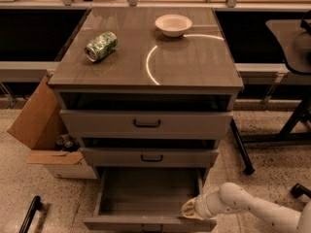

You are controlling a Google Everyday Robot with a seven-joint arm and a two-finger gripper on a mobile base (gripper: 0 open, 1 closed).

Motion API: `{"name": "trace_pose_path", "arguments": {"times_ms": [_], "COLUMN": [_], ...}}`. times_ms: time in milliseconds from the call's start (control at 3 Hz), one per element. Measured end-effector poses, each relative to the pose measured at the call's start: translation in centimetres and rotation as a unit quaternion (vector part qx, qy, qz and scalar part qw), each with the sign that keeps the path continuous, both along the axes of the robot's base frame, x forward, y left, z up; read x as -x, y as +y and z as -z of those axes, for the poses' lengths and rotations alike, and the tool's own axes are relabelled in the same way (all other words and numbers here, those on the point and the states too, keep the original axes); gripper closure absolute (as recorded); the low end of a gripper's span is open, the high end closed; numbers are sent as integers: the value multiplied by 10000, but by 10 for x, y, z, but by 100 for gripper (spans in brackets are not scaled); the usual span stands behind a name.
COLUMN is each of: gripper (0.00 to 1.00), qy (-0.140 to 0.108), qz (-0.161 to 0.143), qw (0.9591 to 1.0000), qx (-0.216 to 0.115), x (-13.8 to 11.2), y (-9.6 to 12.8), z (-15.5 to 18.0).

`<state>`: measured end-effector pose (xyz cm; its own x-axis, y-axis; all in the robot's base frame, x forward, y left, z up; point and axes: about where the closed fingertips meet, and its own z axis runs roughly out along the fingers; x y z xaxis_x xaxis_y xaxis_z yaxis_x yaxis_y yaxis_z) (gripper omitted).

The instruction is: Open bottom drawer

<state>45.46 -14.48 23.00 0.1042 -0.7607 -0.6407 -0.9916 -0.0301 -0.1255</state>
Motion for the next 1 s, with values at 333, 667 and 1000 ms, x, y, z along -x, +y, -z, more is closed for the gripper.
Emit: {"name": "trace_pose_path", "arguments": {"times_ms": [333, 667, 1000], "gripper": [81, 58, 35], "qy": [121, 335, 511], "qz": [-96, -203, -333], "qw": [9998, 9989, 9975], "qx": [-155, -253, -350], "x": [5, 3, -6], "y": [2, 5, 1], "z": [-5, -5, -12]}}
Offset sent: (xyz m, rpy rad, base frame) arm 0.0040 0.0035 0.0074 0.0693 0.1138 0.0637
